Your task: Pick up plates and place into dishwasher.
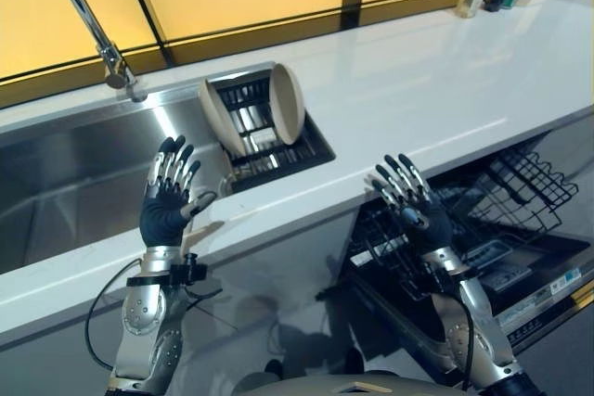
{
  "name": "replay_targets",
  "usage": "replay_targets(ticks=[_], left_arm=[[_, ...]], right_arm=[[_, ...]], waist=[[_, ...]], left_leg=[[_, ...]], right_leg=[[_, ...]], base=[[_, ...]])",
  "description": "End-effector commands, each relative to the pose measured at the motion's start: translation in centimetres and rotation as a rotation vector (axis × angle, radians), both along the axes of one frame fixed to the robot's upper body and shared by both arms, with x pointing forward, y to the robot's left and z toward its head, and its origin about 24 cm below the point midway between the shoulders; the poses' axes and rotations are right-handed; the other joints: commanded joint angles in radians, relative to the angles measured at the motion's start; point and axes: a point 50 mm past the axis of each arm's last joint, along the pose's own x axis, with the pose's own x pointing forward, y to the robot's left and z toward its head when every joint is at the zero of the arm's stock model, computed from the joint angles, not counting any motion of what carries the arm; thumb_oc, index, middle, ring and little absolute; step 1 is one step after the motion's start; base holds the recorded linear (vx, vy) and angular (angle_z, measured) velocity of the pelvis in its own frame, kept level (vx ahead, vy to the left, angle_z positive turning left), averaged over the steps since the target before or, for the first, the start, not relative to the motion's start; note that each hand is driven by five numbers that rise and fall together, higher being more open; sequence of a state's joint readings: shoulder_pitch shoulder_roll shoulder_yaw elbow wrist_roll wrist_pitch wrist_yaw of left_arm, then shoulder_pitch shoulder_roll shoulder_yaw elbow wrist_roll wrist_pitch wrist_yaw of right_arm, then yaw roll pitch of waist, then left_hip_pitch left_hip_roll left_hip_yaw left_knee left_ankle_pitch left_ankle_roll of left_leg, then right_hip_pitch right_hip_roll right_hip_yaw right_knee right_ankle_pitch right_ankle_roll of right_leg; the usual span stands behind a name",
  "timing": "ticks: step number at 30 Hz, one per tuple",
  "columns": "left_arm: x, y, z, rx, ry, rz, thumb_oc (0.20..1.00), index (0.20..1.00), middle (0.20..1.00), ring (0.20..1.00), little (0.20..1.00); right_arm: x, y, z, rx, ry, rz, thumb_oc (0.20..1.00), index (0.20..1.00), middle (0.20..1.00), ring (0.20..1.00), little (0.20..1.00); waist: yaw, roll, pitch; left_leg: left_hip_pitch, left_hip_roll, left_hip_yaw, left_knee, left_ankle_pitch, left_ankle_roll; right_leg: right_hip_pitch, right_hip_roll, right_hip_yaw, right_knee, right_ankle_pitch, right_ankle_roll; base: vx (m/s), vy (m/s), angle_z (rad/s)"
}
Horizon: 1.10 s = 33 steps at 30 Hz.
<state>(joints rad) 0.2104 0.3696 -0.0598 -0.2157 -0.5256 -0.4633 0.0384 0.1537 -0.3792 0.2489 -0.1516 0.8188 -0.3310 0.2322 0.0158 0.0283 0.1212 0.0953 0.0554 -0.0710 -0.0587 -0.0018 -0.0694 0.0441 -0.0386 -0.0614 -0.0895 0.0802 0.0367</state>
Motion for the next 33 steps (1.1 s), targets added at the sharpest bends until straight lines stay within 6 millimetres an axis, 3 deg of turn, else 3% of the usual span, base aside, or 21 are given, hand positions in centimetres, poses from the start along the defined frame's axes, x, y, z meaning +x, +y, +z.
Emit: replay_targets(ticks=[1, 33], left_arm=[[-0.45, -0.13, 2.13, 0.017, -0.107, -0.029, 1.0, 1.0, 1.0, 1.0, 1.0], [-0.87, 0.22, 2.03, 0.005, -0.108, -0.018, 1.0, 1.0, 1.0, 1.0, 1.0]], right_arm=[[0.2, 0.9, 2.92, 0.042, -0.16, 0.029, 1.0, 1.0, 1.0, 1.0, 1.0], [-0.22, 0.42, 2.5, 0.046, -0.142, 0.048, 1.0, 1.0, 1.0, 1.0, 1.0]], waist=[[0.009, -0.038, -0.027], [0.018, -0.036, -0.033]], left_leg=[[-0.094, -0.034, 0.031, 0.027, 0.001, 0.023], [-0.102, -0.036, 0.021, 0.035, 0.001, 0.022]], right_leg=[[0.003, -0.022, -0.016, 0.087, -0.121, 0.057], [0.0, -0.028, -0.031, 0.098, -0.13, 0.054]], base=[[0.0, 0.0, 0.0], [0.0, 0.0, 0.0]])
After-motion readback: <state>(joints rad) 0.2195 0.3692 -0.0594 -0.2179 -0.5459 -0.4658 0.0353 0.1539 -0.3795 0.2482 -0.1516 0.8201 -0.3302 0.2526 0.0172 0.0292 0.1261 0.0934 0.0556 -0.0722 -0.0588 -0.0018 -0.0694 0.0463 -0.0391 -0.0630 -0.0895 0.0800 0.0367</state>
